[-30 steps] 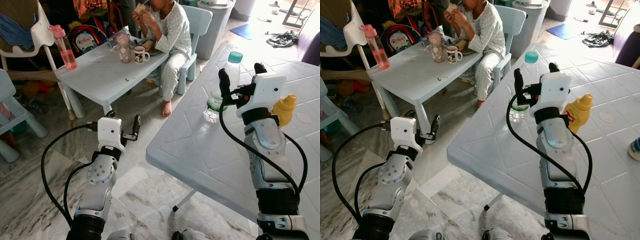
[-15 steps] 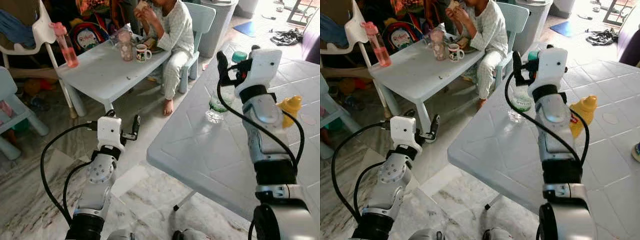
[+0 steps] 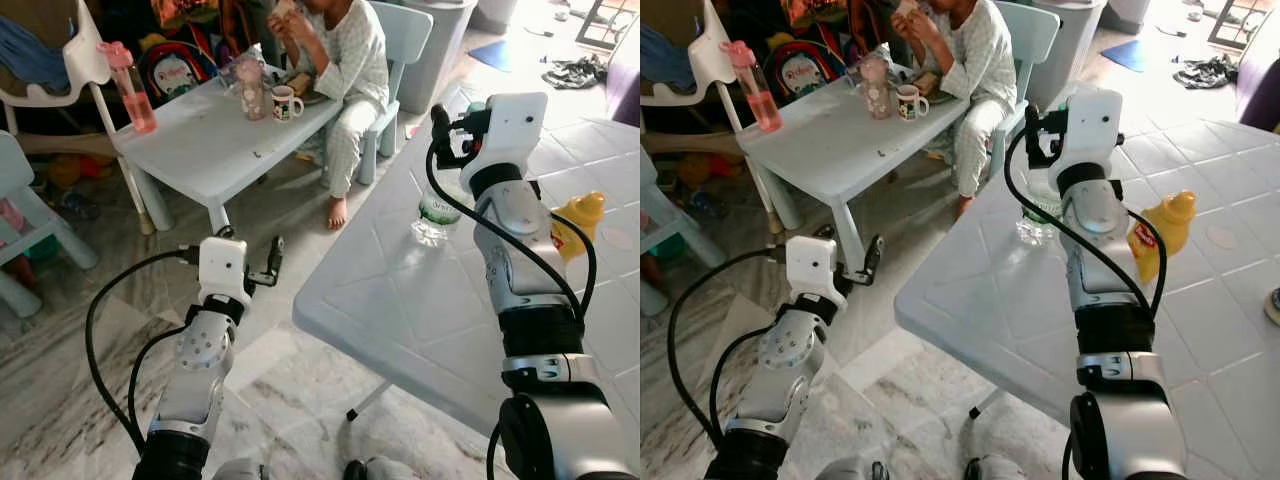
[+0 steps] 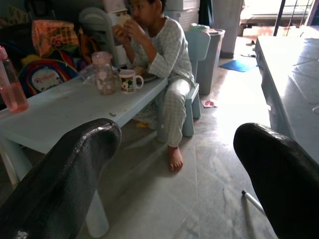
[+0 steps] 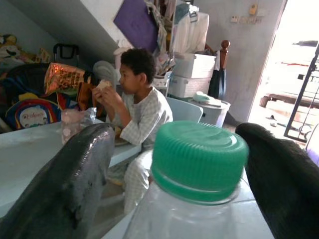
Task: Restocking fridge
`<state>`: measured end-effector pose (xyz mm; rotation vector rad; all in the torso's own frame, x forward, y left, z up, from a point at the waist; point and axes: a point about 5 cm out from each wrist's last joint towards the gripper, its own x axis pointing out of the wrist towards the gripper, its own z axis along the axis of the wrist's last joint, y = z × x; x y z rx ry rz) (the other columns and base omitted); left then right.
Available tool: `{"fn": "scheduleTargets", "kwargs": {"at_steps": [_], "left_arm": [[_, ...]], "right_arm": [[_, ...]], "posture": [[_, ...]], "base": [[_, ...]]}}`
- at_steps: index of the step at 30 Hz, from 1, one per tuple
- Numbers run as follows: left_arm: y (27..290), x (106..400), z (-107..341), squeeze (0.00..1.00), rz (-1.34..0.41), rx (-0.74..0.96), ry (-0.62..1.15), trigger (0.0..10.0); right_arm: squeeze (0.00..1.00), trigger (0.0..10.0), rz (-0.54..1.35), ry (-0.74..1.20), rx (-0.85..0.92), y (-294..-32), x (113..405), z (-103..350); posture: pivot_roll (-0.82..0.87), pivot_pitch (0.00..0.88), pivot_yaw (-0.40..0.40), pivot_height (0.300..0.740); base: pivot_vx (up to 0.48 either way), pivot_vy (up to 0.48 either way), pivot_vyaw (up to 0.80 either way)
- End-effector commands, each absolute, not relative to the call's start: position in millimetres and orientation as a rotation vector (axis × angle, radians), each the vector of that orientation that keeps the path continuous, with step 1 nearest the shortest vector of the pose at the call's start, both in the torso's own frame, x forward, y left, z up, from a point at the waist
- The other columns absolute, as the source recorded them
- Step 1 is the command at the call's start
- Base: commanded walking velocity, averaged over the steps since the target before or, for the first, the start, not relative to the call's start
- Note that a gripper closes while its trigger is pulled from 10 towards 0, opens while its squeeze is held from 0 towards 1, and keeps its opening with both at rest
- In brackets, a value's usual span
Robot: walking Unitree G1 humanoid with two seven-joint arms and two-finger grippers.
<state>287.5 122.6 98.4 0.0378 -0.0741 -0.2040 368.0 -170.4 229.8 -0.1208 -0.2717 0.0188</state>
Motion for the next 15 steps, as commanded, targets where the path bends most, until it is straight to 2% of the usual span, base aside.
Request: {"fn": "scheduleTargets", "kwargs": {"at_steps": [1, 15], "left_arm": [[122.6, 287.4, 98.6, 0.00, -0.214, 0.050, -0.069, 10.0], [122.5, 287.8, 98.9, 0.00, -0.216, 0.050, -0.064, 10.0]], "right_arm": [[0.00, 0.0, 0.015, -0.301, -0.114, -169.9, 368.4, 240.6], [0.00, 0.0, 0.009, -0.296, -0.111, -167.8, 369.8, 246.0]], "posture": [[0.05, 0.080, 0.000, 0.740], [0.05, 0.079, -0.002, 0.740]], "base": [[0.000, 0.000, 0.00], [0.000, 0.000, 0.00]]}}
